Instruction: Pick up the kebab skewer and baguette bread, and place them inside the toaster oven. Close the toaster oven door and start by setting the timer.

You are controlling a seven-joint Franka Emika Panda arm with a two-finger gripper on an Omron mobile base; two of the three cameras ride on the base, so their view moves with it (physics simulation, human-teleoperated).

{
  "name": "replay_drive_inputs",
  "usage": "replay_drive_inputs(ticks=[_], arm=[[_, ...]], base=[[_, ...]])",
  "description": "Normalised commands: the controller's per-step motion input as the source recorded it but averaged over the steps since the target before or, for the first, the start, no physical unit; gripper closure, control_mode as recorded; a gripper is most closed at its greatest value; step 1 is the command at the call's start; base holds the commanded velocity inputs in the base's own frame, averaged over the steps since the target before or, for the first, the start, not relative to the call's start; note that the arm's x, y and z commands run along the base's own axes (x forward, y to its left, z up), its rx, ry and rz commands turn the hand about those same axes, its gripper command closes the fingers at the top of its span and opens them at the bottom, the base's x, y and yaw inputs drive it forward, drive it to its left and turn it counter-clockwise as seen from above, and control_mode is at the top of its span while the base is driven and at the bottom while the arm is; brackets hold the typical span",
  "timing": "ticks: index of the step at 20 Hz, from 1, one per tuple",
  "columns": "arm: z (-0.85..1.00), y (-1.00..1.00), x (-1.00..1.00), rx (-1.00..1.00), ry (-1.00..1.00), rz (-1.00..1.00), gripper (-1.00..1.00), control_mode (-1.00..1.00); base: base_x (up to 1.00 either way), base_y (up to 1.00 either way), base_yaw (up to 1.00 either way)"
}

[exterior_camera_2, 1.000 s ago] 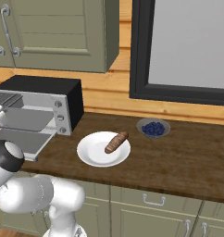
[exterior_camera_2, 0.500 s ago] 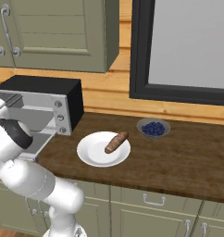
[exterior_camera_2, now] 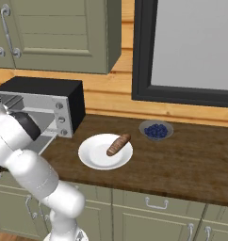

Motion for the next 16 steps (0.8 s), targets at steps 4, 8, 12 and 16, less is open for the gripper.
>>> replay_drive_inputs(ticks=[4,8,12,16], arm=[[-0.04,0.17,0.37,0.00,0.01,0.00,1.00,-1.00],[-0.06,0.11,0.39,0.00,0.03,0.00,1.00,-1.00],[-0.18,0.34,0.39,0.00,0.04,0.00,1.00,-1.00],[-0.11,0.37,0.31,0.00,0.04,0.00,1.00,-1.00]], base=[[0.00,0.00,0.00],[0.00,0.00,0.00],[0.00,0.00,0.00],[0.00,0.00,0.00]])
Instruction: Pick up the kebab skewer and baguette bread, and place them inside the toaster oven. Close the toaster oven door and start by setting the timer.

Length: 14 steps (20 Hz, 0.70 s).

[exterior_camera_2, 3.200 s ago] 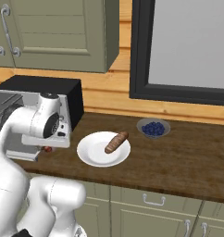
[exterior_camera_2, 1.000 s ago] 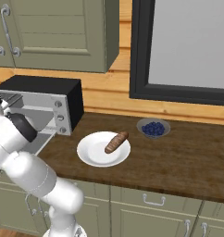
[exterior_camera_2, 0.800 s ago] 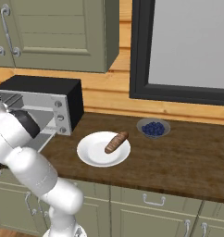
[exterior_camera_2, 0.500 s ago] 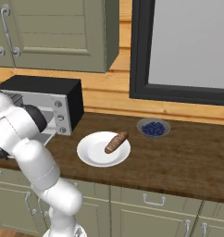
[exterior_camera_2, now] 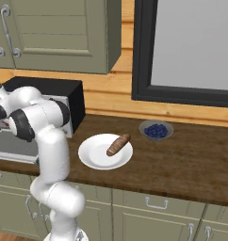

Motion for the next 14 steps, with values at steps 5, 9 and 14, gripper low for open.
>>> replay_drive_inputs(ticks=[5,9,14], arm=[[-0.03,0.37,0.09,0.00,0.03,0.00,1.00,-1.00],[-0.26,0.36,-0.03,-0.03,0.06,0.00,1.00,-1.00],[-0.26,0.01,0.00,-0.04,0.02,0.00,1.00,-1.00]], base=[[0.00,0.00,0.00],[0.00,0.00,0.00],[0.00,0.00,0.00]])
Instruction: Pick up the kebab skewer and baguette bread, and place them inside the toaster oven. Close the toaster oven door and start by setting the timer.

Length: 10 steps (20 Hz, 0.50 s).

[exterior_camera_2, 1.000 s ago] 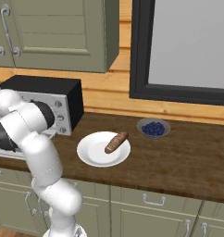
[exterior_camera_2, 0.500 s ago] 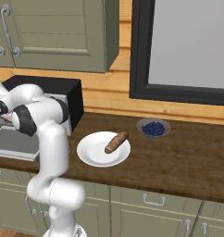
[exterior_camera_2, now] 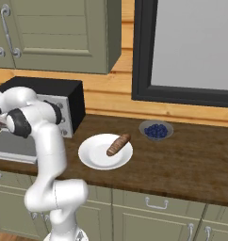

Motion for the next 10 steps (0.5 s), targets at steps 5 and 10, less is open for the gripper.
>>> replay_drive_inputs(ticks=[5,10], arm=[[-0.18,-0.25,-0.02,0.00,0.00,0.00,1.00,-1.00],[-0.07,-0.45,-0.03,0.00,0.00,0.00,1.00,-1.00]], base=[[0.00,0.00,0.00],[0.00,0.00,0.00]])
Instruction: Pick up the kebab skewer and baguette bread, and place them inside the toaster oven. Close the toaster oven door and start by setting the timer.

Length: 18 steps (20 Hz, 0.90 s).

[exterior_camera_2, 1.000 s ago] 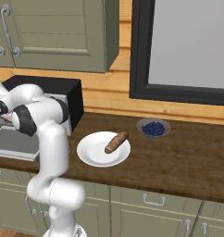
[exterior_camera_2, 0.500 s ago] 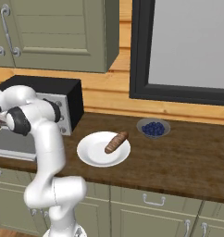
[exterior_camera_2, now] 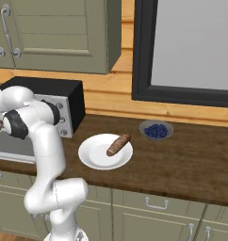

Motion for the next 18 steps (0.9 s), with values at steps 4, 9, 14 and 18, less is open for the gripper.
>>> replay_drive_inputs(ticks=[4,9,14,18], arm=[[-0.02,-0.43,0.00,0.00,0.00,0.00,1.00,-1.00],[-0.39,-0.06,0.00,0.00,0.00,0.00,-1.00,-1.00],[-0.14,-0.06,0.00,0.00,0.00,0.00,-1.00,-1.00],[0.00,-0.08,-0.01,0.00,0.00,0.00,-1.00,-1.00]], base=[[0.00,0.00,0.00],[0.00,0.00,0.00],[0.00,0.00,0.00],[0.00,0.00,0.00]])
